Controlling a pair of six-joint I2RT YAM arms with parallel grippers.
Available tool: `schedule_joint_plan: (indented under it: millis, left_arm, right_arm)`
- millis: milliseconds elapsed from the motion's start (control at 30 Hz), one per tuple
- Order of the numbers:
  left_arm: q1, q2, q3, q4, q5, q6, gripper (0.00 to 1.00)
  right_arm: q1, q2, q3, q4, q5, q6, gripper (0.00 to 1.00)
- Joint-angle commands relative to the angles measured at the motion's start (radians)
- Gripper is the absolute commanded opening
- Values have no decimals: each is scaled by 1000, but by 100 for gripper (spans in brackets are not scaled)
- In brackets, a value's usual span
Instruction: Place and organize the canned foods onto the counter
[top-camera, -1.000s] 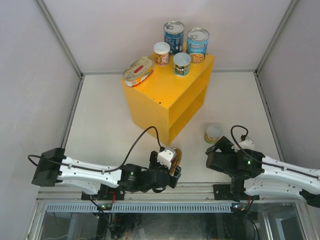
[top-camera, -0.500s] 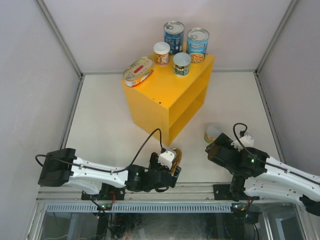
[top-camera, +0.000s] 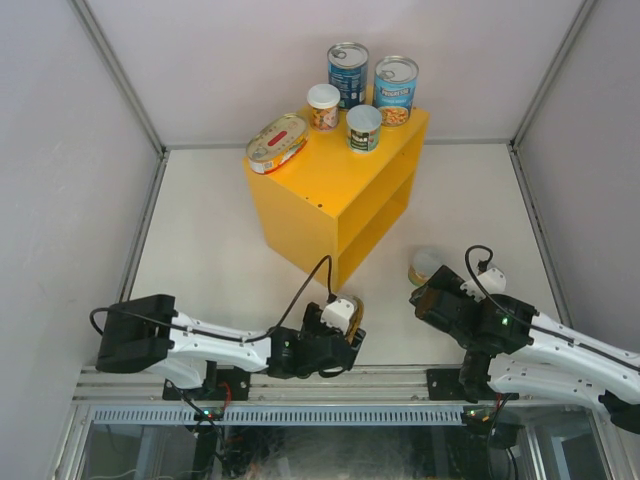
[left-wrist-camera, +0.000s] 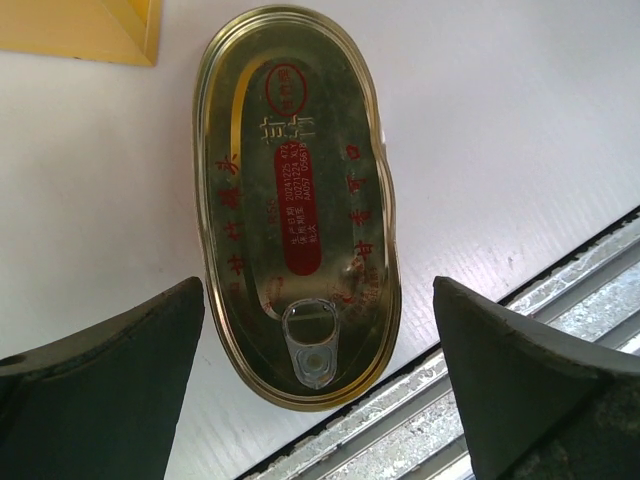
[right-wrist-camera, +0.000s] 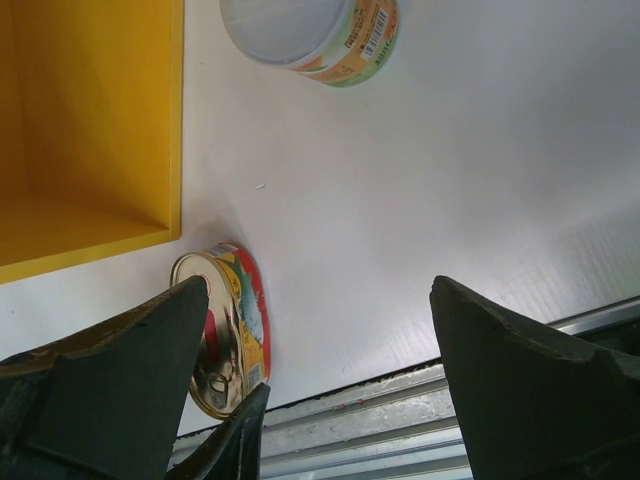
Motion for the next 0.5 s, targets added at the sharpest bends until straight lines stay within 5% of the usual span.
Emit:
schedule_joint_plan:
  millis: [0,467]
  left_arm:
    - [5,20,15,47,-37,-3,100]
    - [7,107,22,54,-96,-40,99]
  right_arm:
    - [-14,-5,-4,27,6,-31,91]
    - [-43,-8,-22,53,-19,-73,91]
